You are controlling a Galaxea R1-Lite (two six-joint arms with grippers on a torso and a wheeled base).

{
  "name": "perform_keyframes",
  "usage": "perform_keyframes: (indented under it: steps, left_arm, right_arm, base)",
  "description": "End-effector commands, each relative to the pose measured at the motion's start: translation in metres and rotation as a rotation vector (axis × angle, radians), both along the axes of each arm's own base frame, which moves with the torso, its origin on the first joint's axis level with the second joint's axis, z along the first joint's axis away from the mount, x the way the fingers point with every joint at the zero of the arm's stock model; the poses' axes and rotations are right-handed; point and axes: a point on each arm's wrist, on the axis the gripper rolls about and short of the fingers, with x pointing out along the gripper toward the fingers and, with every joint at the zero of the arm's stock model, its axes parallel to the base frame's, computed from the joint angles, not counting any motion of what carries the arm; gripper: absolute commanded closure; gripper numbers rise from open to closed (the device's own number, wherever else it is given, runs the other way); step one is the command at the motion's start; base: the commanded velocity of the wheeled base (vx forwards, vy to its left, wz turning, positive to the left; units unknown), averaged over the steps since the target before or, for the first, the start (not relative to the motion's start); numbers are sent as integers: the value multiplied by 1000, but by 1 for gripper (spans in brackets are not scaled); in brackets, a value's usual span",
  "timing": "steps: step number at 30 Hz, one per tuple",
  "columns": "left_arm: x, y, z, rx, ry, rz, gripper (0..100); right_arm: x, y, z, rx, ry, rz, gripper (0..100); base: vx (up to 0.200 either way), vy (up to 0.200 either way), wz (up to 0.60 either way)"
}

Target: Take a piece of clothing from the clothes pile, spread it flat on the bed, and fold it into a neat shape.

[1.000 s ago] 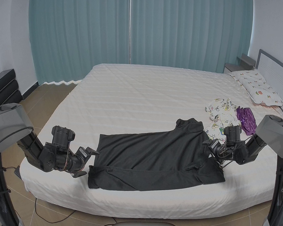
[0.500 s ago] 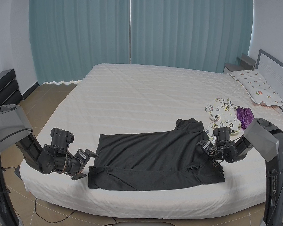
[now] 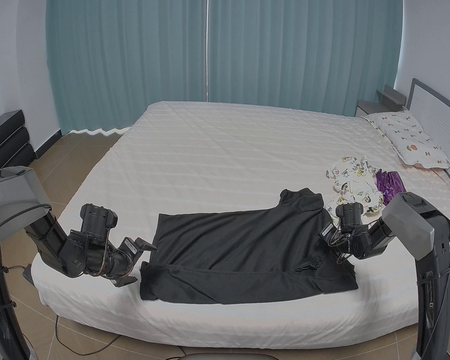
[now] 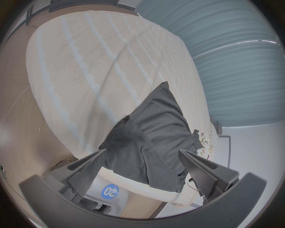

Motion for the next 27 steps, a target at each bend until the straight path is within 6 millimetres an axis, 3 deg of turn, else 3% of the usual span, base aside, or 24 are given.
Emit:
perform_keyframes:
  steps: [1,7,13,14,27]
  left_arm:
    - [0,1,0,-1,-1,1,0]
    - [0,1,0,-1,1,1,0]
    - [0,1,0,-1,1,1,0]
    - [0,1,0,-1,1,1,0]
    - [0,1,0,2,1,0,0]
  right_arm:
    - [-5,0,4,0,6,0,100]
    - [-15,-3,19,2,5,-3,100]
    - [-21,-7,21,3,13,-3,100]
    - [-22,-7,20,5,16,-1,0]
    - [-18,-11,24,10,-14,-11,0]
  base:
    - [0,0,0]
    - [0,0,0]
    - [0,0,0]
    - [0,0,0]
    - [0,0,0]
